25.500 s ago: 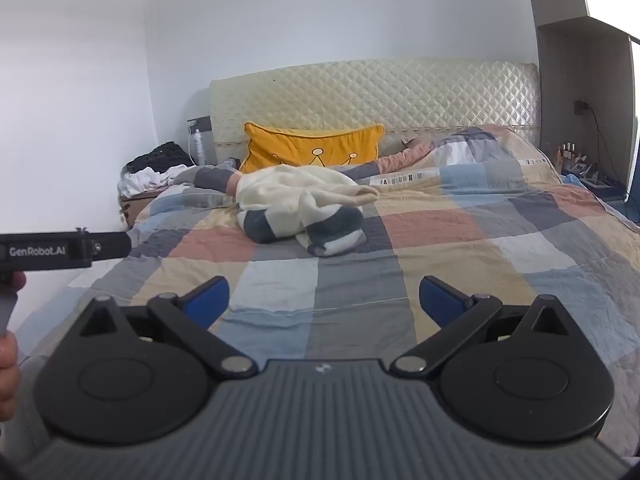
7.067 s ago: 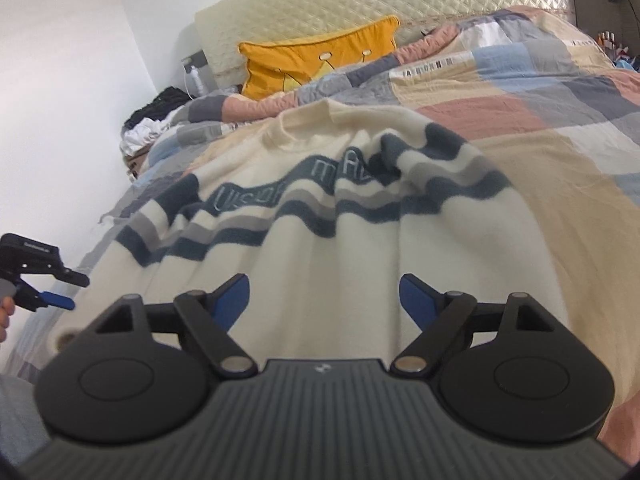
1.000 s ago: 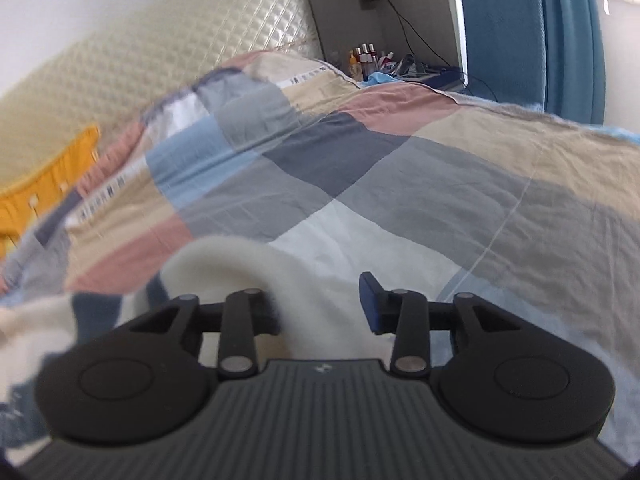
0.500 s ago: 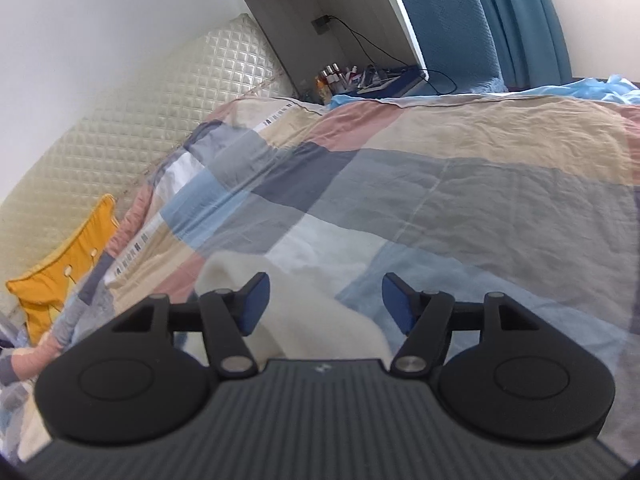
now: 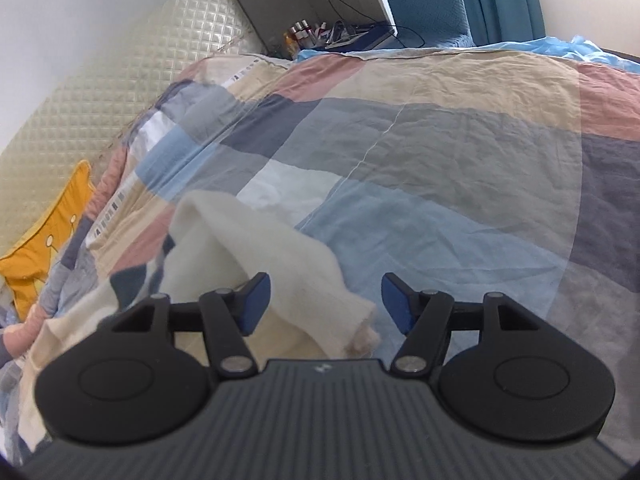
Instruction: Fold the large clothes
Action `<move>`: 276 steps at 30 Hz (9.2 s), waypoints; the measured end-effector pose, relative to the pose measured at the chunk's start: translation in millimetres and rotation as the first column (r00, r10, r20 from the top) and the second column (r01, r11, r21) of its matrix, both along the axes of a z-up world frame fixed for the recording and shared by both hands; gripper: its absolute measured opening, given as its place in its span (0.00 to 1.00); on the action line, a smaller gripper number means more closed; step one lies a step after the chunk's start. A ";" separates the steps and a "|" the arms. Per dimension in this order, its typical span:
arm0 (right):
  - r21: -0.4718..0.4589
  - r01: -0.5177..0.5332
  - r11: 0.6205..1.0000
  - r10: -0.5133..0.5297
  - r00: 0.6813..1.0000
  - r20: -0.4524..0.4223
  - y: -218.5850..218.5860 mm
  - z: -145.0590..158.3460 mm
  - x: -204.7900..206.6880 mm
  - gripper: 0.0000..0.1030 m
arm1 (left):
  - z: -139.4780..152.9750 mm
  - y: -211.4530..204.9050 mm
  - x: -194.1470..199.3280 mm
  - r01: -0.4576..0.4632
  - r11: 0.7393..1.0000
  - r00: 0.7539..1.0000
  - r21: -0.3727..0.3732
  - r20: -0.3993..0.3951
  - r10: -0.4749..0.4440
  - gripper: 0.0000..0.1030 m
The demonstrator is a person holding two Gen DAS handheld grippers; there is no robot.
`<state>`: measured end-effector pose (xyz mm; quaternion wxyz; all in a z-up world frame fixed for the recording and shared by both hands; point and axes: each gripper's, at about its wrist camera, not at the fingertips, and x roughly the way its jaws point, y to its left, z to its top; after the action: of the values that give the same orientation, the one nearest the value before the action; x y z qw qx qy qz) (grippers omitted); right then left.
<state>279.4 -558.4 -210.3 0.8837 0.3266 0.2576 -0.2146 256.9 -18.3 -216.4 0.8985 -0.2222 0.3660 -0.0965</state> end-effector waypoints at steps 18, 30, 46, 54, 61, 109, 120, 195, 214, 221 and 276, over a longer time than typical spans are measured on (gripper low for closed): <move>0.032 0.049 0.998 -0.042 0.981 -0.190 16.6 -40.4 40.7 0.63 | -11.0 -0.4 -0.8 -0.029 1.000 0.999 0.010 -0.029 0.029 0.56; -0.142 0.123 0.982 -0.135 0.987 -0.083 -9.8 -16.0 47.0 0.19 | -14.8 -15.8 0.4 -0.013 0.990 1.000 0.137 0.000 0.013 0.61; -0.180 0.283 0.942 -0.295 0.954 -0.047 -84.8 -51.9 88.3 0.16 | -14.5 -24.7 6.9 -0.026 0.983 1.000 0.180 -0.001 0.027 0.65; -0.228 0.294 0.928 -0.318 0.945 -0.073 -84.8 -63.9 99.1 0.23 | -15.1 -22.5 21.5 -0.025 0.985 1.000 0.170 -0.009 0.027 0.68; -0.197 0.284 0.938 -0.306 0.947 -0.092 -69.3 -39.2 77.7 0.73 | -3.5 -18.8 14.4 -0.034 0.986 0.999 0.164 0.015 0.032 0.68; 0.303 -0.748 0.591 0.801 0.589 -0.108 244.9 -46.6 -19.6 0.32 | 23.2 135.2 -79.3 -0.522 0.826 0.728 0.210 -0.394 0.561 0.69; 0.260 -0.706 0.659 0.723 0.690 0.042 223.2 -21.1 -13.7 0.25 | 8.7 119.5 -83.5 -0.514 0.852 0.745 0.094 -0.443 0.499 0.68; -0.133 -0.703 0.699 0.684 0.711 -0.164 271.8 -26.4 67.8 0.43 | -9.1 21.1 58.0 0.009 0.986 0.989 0.164 -0.150 0.016 0.53; -0.016 -0.243 0.970 0.242 0.970 -0.022 120.4 -12.8 89.9 0.77 | 8.9 2.1 33.1 0.089 0.974 0.993 0.207 -0.100 -0.070 0.61; 0.106 -0.103 0.989 0.099 0.994 0.042 50.0 -26.6 92.5 1.00 | 13.8 8.3 24.9 0.092 0.978 0.993 0.187 -0.086 -0.077 0.61; -0.397 -0.130 0.908 0.331 0.805 0.492 40.6 192.9 113.7 0.17 | 22.3 43.4 46.2 -0.049 0.984 0.997 0.174 -0.042 0.057 0.61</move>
<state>393.1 -517.8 -17.3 0.9827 0.1801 -0.0099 -0.0428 303.1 25.1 -194.1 0.9078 -0.1553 0.3881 -0.0352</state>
